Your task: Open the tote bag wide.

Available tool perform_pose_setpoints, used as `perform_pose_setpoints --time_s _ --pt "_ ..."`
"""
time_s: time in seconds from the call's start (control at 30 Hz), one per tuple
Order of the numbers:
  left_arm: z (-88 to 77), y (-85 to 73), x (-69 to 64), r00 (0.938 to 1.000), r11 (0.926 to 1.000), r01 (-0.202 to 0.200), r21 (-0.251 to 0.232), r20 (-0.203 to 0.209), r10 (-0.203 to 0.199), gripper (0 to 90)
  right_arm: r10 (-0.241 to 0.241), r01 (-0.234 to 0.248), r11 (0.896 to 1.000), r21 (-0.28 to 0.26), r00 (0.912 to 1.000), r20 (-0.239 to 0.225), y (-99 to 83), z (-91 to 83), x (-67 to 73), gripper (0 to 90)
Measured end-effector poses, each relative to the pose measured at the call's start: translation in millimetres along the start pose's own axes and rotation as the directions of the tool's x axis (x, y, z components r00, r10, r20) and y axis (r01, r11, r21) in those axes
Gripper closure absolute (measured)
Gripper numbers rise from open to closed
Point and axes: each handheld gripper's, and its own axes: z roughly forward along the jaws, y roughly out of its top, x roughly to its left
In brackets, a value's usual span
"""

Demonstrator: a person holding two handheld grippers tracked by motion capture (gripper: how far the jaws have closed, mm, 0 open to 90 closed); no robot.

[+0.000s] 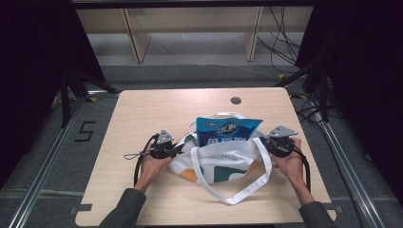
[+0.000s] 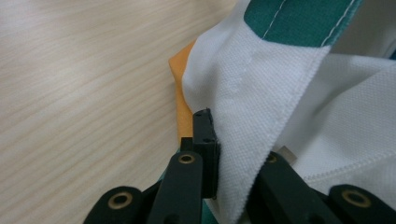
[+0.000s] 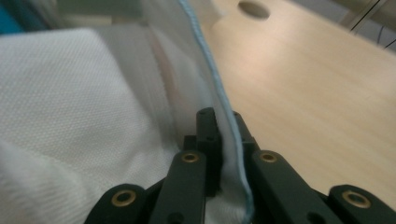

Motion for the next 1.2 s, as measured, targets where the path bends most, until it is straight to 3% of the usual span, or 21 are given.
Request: perform_pose_setpoints --time_s 0.07,0.1,0.17,0.3,0.37,0.4,0.43,0.47,0.5,0.53,0.6,0.63,0.77,0.83,0.87,0.9,0.97,1.03,1.07,1.13,1.2 --pt "0.9 -0.6 -1.1 0.9991 0.9989 -0.04 0.023 -0.009 0.041 85.6 -0.008 0.009 0.999 0.051 0.9998 -0.016 -8.0 10.6 2.2 87.4" --pt "4.7 -3.1 -3.7 0.9999 1.0 -0.004 -0.005 -0.01 0.004 85.8 0.015 -0.013 0.998 0.057 0.9996 -0.023 -13.2 16.3 3.4 87.3" --pt "3.3 -3.1 -2.0 0.9997 0.9996 -0.024 0.016 -0.01 0.024 85.8 0.028 -0.027 0.998 0.064 0.9993 -0.025 -13.7 16.1 4.6 87.4" --pt "-0.2 -1.3 -2.5 0.9998 0.9998 -0.009 0.017 -0.018 0.01 80.7 0.029 -0.028 0.999 0.043 0.9993 -0.023 -13.2 15.4 1.7 85.8" --pt "-4.1 0.0 -0.5 0.9999 0.9999 0.006 0.013 -0.016 -0.006 72.1 0.064 -0.064 0.997 0.046 0.9978 -0.017 -11.7 12.4 1.3 80.4" --pt "-6.8 1.0 0.9 0.9997 0.9998 0.012 0.017 -0.021 -0.012 65.9 0.079 -0.078 0.996 0.051 0.9968 -0.017 -10.2 9.5 -0.3 75.7" --pt "-13.8 3.7 3.4 0.999 0.9993 0.035 0.012 -0.03 -0.034 56.2 0.126 -0.126 0.992 0.018 0.992 -0.003 -7.8 1.3 -7.9 68.3" --pt "-13.8 3.7 3.4 0.999 0.9993 0.035 0.012 -0.03 -0.034 51.2 0.126 -0.126 0.992 0.018 0.992 -0.003 -7.8 1.3 -7.9 68.3" --pt "-23.4 8.5 5.0 0.9972 0.9975 0.07 -0.012 -0.025 -0.07 47.7 0.192 -0.193 0.981 -0.013 0.981 -0.023 -4.2 -10.9 -14.5 64.8" --pt "-23.4 8.5 5.0 0.9972 0.9975 0.07 -0.012 -0.025 -0.07 45.5 0.192 -0.193 0.981 -0.013 0.981 -0.023 -4.2 -10.9 -14.5 64.8" --pt "-32.2 14.8 4.4 0.9948 0.9939 0.101 -0.046 -0.01 -0.101 43.7 0.194 -0.194 0.979 -0.063 0.9809 -0.002 0.7 -29.8 -21.3 63.9" --pt "-36.9 18.4 4.5 0.9958 0.9943 0.091 -0.056 -0.009 -0.091 43.2 0.208 -0.209 0.975 -0.073 0.9779 -0.018 3.1 -39.4 -22.0 63.9" --pt "-50.0 34.2 1.6 0.9959 0.9898 0.089 -0.111 0.0 -0.09 41.8 0.177 -0.185 0.972 -0.144 0.9817 -0.071 13.0 -74.4 -19.0 60.9" --pt "-52.5 42.1 -0.7 0.998 0.9908 0.062 -0.12 0.003 -0.062 41.9 0.173 -0.197 0.963 -0.183 0.975 -0.14 25.0 -91.3 -6.5 58.2" --pt "-52.5 45.7 -1.8 0.9985 0.9904 0.056 -0.126 0.003 -0.056 41.9 0.173 -0.197 0.963 -0.183 0.975 -0.14 25.0 -91.3 -6.5 58.2" --pt "-51.5 49.2 -2.9 0.9985 0.9907 0.054 -0.125 0.016 -0.053 42.2 0.149 -0.182 0.963 -0.198 0.9736 -0.173 29.5 -92.7 -1.4 56.7" --pt "-48.7 55.7 -4.3 0.9992 0.9912 0.034 -0.128 0.024 -0.031 44.1 0.1 -0.143 0.975 -0.169 0.965 -0.243 40.9 -93.2 19.4 52.8" --pt "-42.2 61.3 -6.8 0.9987 0.9935 0.013 -0.113 0.05 -0.007 44.0 0.087 -0.132 0.978 -0.163 0.9635 -0.253 43.7 -92.4 25.5 51.1" --pt "-39.3 62.5 -7.9 0.9985 0.9943 0.006 -0.107 0.054 0.0 44.0 0.038 -0.087 0.978 -0.19 0.9678 -0.249 47.3 -87.7 27.6 49.8" --pt "-31.2 65.2 -8.3 0.9977 0.9952 -0.008 -0.098 0.067 0.014 43.8 0.049 -0.094 0.978 -0.186 0.9713 -0.233 51.6 -82.8 29.8 46.9" --pt "-25.1 66.6 -7.7 0.9956 0.9954 0.005 -0.096 0.093 0.004 45.1 0.055 -0.104 0.977 -0.188 0.9675 -0.247 54.6 -77.5 27.1 46.5"
